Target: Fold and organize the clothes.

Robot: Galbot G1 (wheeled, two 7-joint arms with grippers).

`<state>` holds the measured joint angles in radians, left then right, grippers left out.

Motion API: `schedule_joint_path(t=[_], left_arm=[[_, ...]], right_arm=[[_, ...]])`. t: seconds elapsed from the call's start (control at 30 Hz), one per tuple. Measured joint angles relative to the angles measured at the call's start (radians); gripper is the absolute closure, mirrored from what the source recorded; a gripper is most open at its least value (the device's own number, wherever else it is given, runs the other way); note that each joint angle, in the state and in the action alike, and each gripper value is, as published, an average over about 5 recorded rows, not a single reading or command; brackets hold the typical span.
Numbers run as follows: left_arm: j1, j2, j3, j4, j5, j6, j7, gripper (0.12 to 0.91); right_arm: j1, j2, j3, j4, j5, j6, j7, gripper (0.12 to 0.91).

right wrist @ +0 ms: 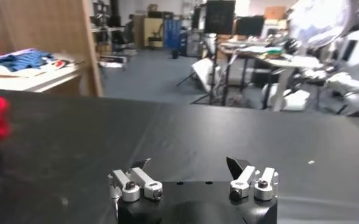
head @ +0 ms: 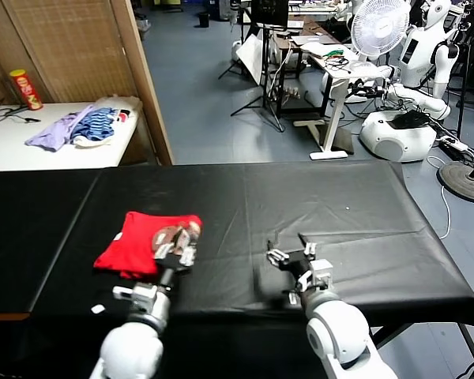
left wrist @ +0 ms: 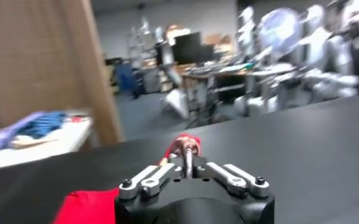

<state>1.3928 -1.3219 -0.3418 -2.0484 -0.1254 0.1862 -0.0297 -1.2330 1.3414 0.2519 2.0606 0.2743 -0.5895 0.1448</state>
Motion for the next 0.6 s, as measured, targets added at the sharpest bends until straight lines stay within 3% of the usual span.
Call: schedule_joint_path(t=[0.13,0.23,0.43,0.6], left_arm=[[0.007,-0.016,0.008,-0.024,-0.113,-0.062,0.078,0.359],[0.0,-0.022,-0.006,-0.058,-0.207,-0.085,0.105,0.258],[0.016,-0.011,-0.046,-0.1,-0.246,-0.114,0.119,0.233],[0.045,-0.011,-0.073,-0.108,-0.242,-0.128,0.11,0.232]], right_arm=[[0.041,-0.001,-0.037,-0.035,0.116,-0.019,-0.016,0.227],[0.088,0.013,-0.075,-0.074,0.203,-0.039,-0.006,0.227],[0.202,0.079,-0.168,-0.207,0.336,-0.06,0.008,0.227],[0.27,0.146,-0.222,-0.321,0.373,-0.059,0.018,0.279]])
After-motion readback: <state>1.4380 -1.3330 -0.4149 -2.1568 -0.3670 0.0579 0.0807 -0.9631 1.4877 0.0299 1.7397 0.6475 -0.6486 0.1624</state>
